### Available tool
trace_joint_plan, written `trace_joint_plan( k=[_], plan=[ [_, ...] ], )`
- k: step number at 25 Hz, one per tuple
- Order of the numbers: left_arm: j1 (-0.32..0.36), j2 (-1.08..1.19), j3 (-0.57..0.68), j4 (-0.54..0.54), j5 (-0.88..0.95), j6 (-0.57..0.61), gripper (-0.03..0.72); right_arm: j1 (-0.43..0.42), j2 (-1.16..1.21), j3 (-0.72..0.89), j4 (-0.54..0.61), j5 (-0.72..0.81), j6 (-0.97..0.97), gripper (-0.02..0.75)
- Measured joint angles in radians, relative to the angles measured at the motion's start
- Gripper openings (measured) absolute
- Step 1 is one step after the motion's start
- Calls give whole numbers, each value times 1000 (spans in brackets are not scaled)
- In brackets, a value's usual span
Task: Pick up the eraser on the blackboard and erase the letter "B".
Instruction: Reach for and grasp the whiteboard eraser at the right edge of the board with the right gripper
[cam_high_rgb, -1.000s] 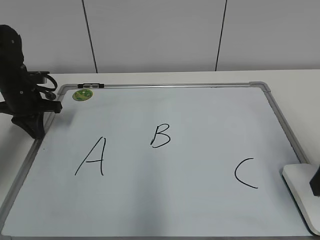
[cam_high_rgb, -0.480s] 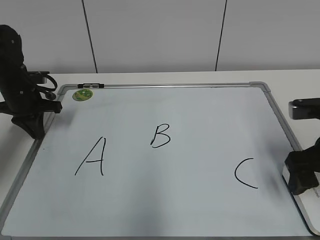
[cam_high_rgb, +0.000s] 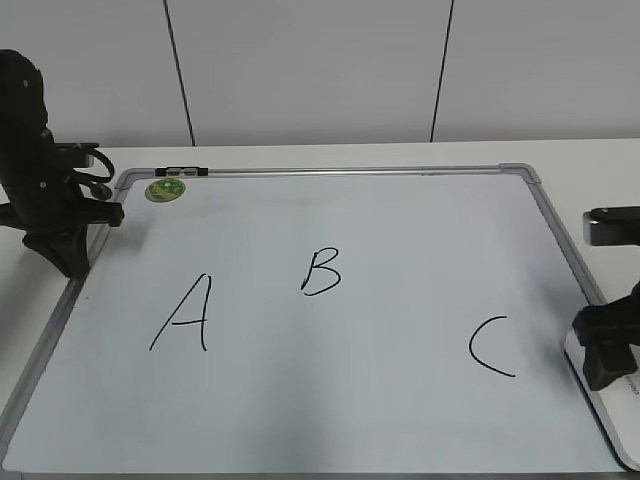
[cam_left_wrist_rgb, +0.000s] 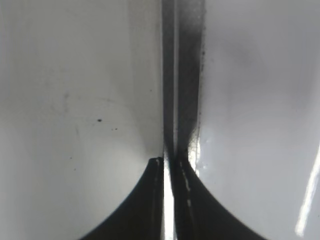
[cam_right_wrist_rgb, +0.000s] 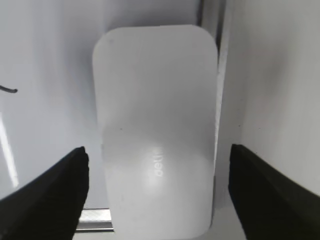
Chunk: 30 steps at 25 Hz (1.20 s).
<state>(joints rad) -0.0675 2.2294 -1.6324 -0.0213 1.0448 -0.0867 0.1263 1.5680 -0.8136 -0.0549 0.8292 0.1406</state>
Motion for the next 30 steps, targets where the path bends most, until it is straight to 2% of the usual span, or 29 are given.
trace_joint_plan(
  k=[19,30],
  plan=[
    [0,0,0,0,0,0,17,-20,70,-1,18,-27,-68,598],
    [0,0,0,0,0,0,17,-20,80,-1,22,-49,-74,595]
  ],
)
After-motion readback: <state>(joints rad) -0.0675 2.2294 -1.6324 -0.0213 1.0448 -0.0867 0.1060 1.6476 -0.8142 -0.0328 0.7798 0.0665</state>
